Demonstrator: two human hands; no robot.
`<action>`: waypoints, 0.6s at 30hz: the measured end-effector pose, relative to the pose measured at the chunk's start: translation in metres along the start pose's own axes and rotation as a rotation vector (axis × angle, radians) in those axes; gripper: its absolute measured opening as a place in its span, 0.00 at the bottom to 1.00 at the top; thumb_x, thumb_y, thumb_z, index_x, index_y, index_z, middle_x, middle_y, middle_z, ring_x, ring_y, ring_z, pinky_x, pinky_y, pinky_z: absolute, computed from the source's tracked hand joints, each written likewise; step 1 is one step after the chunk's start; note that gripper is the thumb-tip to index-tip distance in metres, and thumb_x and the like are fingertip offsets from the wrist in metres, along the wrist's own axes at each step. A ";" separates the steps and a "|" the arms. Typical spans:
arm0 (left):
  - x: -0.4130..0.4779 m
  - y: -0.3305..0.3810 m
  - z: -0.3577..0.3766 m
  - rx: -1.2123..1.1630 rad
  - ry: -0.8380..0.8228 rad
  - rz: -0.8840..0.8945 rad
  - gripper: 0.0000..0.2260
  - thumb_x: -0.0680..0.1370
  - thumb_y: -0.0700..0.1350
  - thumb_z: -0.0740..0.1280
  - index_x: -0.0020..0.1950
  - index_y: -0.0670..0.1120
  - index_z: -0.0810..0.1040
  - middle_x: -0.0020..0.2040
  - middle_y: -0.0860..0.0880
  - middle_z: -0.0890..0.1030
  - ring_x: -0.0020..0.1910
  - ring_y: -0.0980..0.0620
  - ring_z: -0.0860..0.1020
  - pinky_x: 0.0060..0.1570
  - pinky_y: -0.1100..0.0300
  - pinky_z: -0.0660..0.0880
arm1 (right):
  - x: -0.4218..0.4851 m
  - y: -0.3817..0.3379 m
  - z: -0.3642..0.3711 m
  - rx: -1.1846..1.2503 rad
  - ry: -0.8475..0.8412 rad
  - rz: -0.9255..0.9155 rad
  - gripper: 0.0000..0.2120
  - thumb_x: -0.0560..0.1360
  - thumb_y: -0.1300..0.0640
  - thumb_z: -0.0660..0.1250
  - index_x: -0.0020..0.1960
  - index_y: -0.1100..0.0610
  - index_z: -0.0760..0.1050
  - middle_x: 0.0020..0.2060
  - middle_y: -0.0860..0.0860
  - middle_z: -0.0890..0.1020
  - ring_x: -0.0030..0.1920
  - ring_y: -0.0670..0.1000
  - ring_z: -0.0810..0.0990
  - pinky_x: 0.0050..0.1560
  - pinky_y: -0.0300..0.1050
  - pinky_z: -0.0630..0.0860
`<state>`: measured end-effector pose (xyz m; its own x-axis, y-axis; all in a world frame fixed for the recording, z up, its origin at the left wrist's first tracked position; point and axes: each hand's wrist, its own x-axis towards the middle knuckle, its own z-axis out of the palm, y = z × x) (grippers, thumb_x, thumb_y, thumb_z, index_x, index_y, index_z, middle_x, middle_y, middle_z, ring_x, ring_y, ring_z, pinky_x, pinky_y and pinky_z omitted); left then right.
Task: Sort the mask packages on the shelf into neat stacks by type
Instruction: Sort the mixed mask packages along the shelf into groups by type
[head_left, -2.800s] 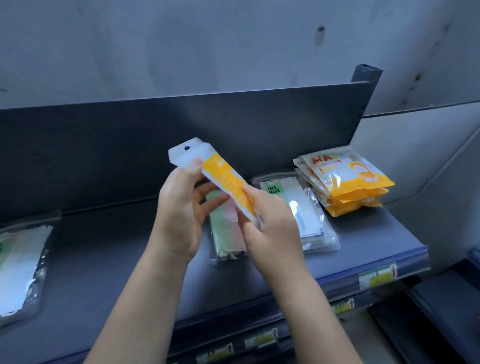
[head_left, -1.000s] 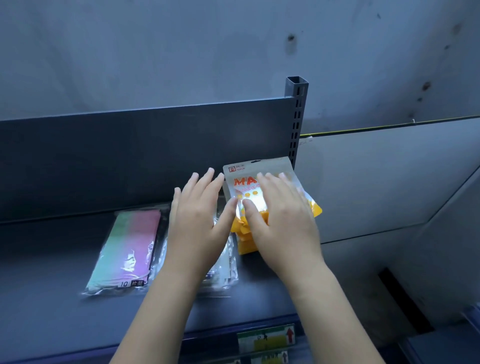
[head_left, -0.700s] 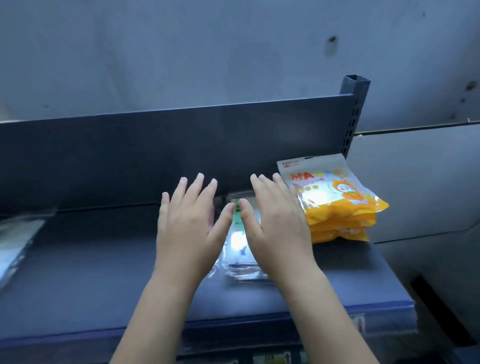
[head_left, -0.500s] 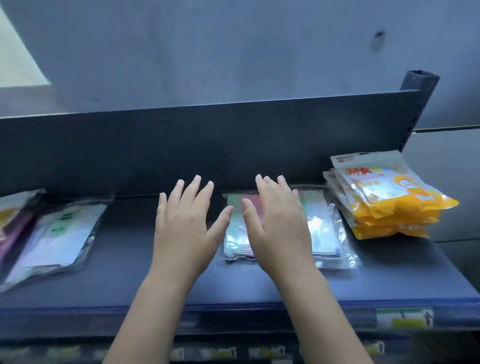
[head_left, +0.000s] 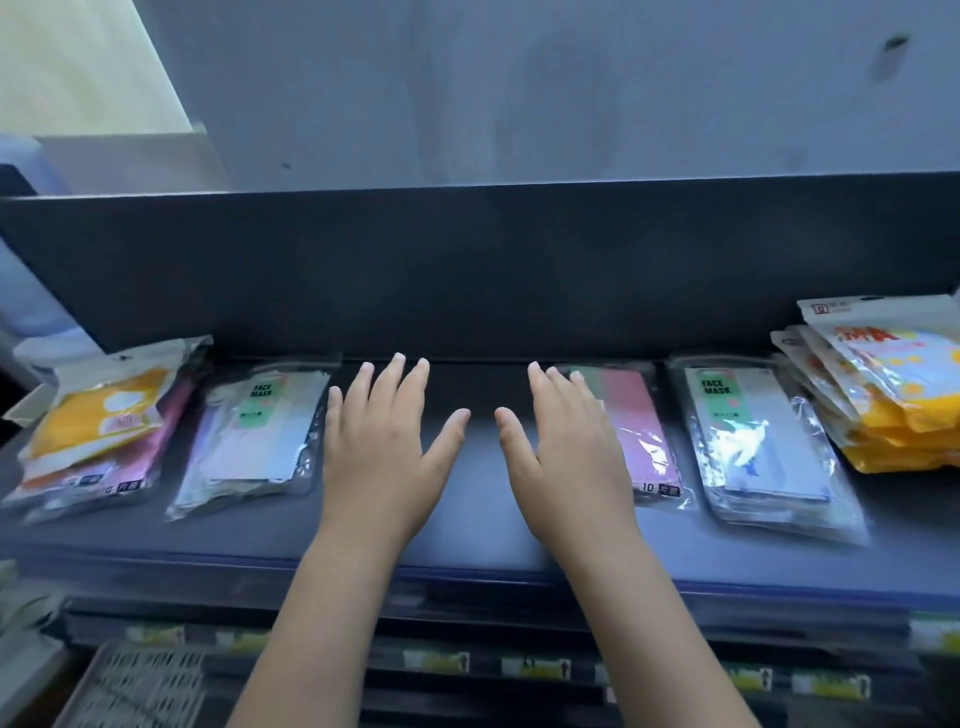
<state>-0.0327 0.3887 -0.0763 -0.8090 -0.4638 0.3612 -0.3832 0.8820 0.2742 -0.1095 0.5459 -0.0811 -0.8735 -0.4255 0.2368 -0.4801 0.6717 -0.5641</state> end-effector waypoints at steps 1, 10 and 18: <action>0.001 -0.003 0.001 0.002 0.002 -0.005 0.37 0.80 0.69 0.49 0.82 0.50 0.66 0.83 0.50 0.66 0.84 0.45 0.57 0.82 0.41 0.50 | 0.002 -0.001 0.003 -0.004 -0.008 0.003 0.32 0.85 0.38 0.51 0.85 0.50 0.54 0.83 0.46 0.59 0.85 0.49 0.48 0.83 0.51 0.50; -0.001 -0.057 0.000 0.041 0.012 -0.085 0.36 0.79 0.69 0.51 0.80 0.48 0.71 0.81 0.49 0.69 0.83 0.44 0.60 0.82 0.40 0.51 | 0.008 -0.026 0.048 0.075 -0.096 0.019 0.31 0.85 0.39 0.52 0.84 0.51 0.56 0.83 0.46 0.60 0.84 0.48 0.48 0.83 0.51 0.50; 0.019 -0.156 -0.027 0.028 0.086 -0.145 0.36 0.78 0.68 0.52 0.77 0.47 0.73 0.78 0.47 0.73 0.80 0.41 0.64 0.80 0.37 0.54 | 0.003 -0.093 0.098 0.030 -0.171 -0.053 0.31 0.85 0.39 0.52 0.84 0.51 0.55 0.83 0.46 0.59 0.84 0.49 0.49 0.83 0.49 0.51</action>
<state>0.0235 0.2402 -0.0885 -0.7036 -0.5905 0.3953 -0.5064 0.8069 0.3041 -0.0598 0.4224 -0.1051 -0.8194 -0.5583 0.1300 -0.5201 0.6287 -0.5781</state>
